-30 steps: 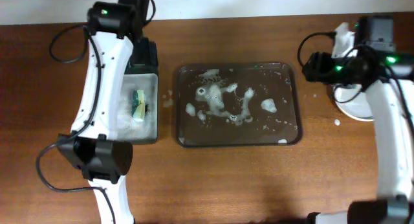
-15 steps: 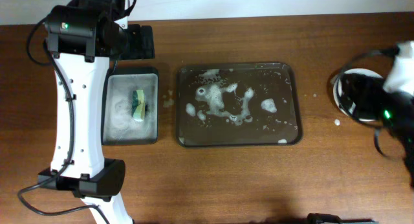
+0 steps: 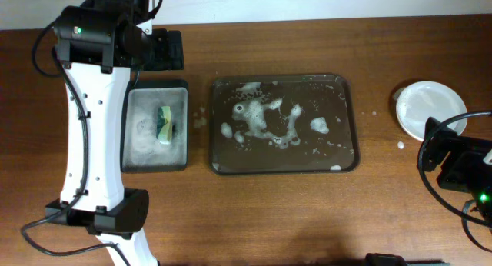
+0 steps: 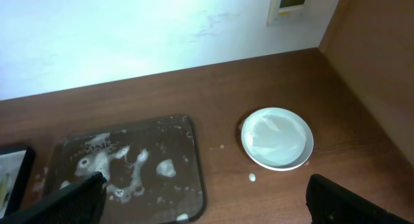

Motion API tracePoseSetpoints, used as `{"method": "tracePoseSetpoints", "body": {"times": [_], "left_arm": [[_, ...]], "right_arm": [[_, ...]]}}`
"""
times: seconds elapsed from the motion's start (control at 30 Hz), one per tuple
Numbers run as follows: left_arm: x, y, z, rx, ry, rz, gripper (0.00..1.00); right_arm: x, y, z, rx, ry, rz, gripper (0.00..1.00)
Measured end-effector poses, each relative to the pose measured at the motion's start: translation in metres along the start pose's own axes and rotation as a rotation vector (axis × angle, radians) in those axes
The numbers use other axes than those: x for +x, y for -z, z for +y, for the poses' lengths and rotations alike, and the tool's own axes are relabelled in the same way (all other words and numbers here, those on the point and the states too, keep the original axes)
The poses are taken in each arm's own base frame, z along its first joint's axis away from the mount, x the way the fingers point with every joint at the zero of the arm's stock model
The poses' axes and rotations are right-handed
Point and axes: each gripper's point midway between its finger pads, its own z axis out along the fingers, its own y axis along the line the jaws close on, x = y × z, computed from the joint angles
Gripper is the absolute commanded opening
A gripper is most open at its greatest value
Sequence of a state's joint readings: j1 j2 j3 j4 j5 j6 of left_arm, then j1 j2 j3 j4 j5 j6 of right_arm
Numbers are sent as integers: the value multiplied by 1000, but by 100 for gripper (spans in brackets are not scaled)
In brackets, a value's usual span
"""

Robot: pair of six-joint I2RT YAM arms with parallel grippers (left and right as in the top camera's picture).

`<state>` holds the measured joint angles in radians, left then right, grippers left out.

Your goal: Clean dirty plates on tray and stack at the side

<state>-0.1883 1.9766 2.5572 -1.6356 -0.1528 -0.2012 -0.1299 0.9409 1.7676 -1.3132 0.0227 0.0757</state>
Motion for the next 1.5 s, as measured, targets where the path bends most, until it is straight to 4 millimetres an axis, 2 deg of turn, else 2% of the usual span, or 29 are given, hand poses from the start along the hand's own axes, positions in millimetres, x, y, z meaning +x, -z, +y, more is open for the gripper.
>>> {"method": "tracePoseSetpoints", "body": {"times": [0.4, 0.53, 0.57, 0.63, 0.73, 0.8, 0.83, 1.0, 1.03, 1.1, 1.17, 1.5], "left_arm": [[0, 0, 0, 0, 0, 0, 99], [0, 0, 0, 1, 0, -1, 99], [0, 0, 0, 1, 0, 0, 99], [0, 0, 0, 1, 0, -1, 99], [0, 0, 0, 0, 0, 0, 99], [0, 0, 0, 0, 0, 0, 99], [0, 0, 0, 1, 0, -1, 99], [0, 0, 0, 0, 0, 0, 99], [0, 0, 0, 0, 0, 0, 99], [0, 0, 0, 0, 0, 0, 99], [0, 0, 0, 0, 0, 0, 99], [0, 0, 0, 0, 0, 0, 99]], "right_arm": [[10, -3, -1, 4, 1, 41, 98], [11, -28, 0, 2, 1, 25, 98], [20, -47, 0, 2, 1, 23, 98], [21, -65, 1, -6, 2, -46, 98], [50, -88, 13, -59, 28, -116, 98], [64, -92, 22, -101, 41, -189, 98], [79, -94, 28, -136, 49, -250, 98], [120, -106, 35, -190, 50, -367, 98], [122, -107, 36, -194, 50, -373, 98], [154, -122, 38, -218, 55, -377, 98], [170, -129, 39, -232, 56, -388, 98], [194, -141, 40, -259, 50, -504, 98]]}}
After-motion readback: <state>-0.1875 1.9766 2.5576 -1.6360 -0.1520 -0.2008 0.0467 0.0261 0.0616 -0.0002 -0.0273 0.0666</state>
